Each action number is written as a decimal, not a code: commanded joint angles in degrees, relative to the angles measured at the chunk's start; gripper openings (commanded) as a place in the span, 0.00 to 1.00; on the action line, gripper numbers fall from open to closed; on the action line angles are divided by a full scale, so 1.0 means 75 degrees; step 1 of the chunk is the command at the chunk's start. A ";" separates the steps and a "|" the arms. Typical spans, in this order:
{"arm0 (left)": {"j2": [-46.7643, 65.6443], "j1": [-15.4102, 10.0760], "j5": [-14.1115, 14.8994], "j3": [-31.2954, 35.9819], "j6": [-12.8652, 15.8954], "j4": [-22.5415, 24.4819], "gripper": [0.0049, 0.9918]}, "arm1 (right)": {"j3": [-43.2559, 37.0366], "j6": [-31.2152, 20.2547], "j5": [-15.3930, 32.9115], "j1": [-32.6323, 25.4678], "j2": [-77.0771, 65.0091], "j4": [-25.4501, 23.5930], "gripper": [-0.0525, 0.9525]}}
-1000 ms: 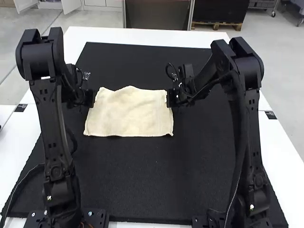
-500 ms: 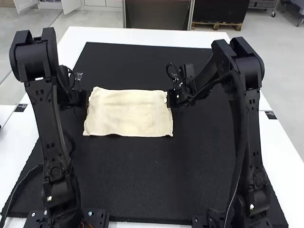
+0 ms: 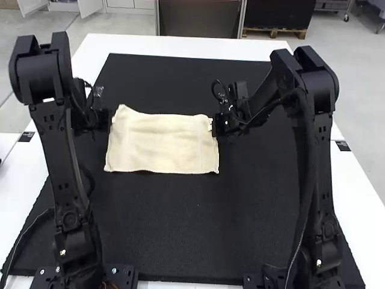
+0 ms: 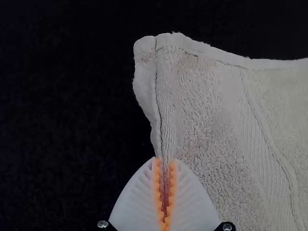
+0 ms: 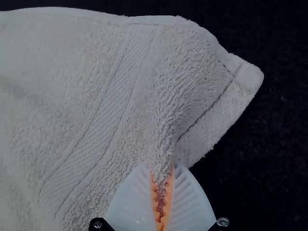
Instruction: Fold the towel.
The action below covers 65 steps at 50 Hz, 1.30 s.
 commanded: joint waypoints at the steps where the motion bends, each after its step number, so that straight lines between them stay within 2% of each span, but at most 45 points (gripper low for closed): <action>1: -0.0483 -0.0050 0.0203 0.0032 -0.0230 0.0059 0.02 | 0.0006 0.0090 -0.0136 -0.0210 -0.0634 0.0095 0.04; 7: -0.0683 -0.0085 0.0309 0.0043 -0.0452 0.0047 0.02 | -0.0006 0.0137 -0.0171 -0.0304 -0.0845 0.0107 0.04; 13: -0.0847 -0.0085 0.0320 0.0008 -0.0452 -0.0199 0.02 | -0.0053 0.0230 -0.0229 -0.0316 -0.1009 0.0083 0.04; 25: -0.1105 0.0044 0.0508 -0.0109 -0.0054 -0.1031 0.02 | -0.0428 0.0301 -0.0546 -0.0327 -0.1395 -0.0069 0.04; 40: -0.1644 0.0314 0.0613 -0.0601 0.0204 -0.1324 0.02 | -0.0897 0.0324 -0.0710 -0.0327 -0.1864 -0.0221 0.04; 53: -0.2124 0.0325 0.0684 -0.1093 0.0298 -0.1582 0.02 | -0.1155 0.0230 -0.0956 -0.0327 -0.2181 -0.0690 0.04; 65: -0.2511 0.0325 0.0672 -0.1445 0.0333 -0.1840 0.02 | -0.1600 0.0254 -0.1026 -0.0327 -0.2579 -0.0807 0.04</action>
